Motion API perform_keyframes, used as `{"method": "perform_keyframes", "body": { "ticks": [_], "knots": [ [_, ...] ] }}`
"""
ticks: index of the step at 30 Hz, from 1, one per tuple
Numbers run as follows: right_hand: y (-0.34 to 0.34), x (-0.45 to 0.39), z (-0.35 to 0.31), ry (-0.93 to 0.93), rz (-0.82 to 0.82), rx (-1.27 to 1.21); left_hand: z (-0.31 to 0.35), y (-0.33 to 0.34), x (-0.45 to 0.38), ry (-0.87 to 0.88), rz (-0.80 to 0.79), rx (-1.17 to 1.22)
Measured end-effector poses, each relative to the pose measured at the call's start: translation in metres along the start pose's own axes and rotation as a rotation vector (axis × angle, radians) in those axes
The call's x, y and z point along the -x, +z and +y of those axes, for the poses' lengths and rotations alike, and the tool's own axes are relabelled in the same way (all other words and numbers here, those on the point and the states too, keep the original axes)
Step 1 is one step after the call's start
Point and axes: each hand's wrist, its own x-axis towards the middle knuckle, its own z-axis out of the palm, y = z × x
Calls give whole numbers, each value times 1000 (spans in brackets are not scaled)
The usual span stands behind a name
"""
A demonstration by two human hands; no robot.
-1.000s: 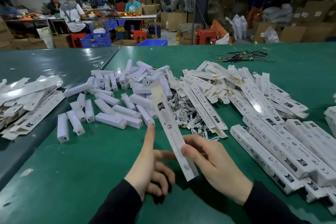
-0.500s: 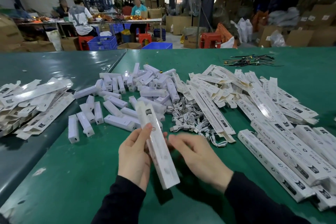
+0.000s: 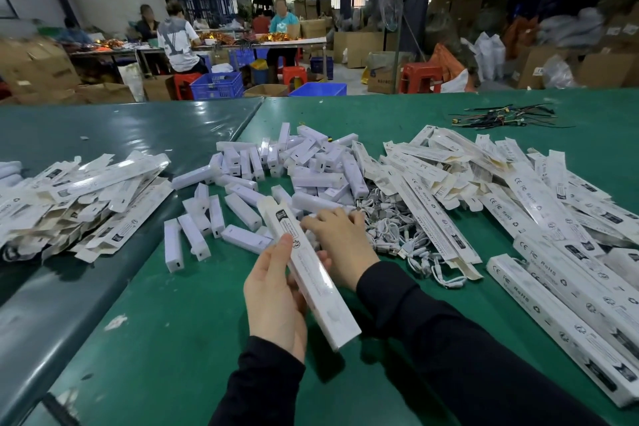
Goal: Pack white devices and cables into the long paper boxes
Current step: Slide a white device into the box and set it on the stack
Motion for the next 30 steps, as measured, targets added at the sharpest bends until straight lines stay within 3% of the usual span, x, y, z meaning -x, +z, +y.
{"method": "perform_keyframes", "body": {
  "ticks": [5,13,14,17,20,22,26,30],
  "knots": [
    [-24,28,18,77,-97,-327,0,0,0,-33,28,4],
    [-53,96,49,165,-158,-373,-3,3,3,-75,1,-18],
    [-53,103,51,257,-164,-558,-3,3,3,-77,-9,-22],
    [-59,121,52,572,-96,-1481,-3,3,5,-75,-40,-50],
    [-63,129,56,722,-35,-2158,-4,4,7,-80,-62,-82],
    [-67,133,57,702,-30,-2304,-6,5,9,-86,-85,-113],
    [-70,134,57,559,-189,-2395,-9,7,10,-110,-145,-152],
    [-70,132,55,490,-259,-2350,-11,8,11,-137,-187,-168]
  ]
}}
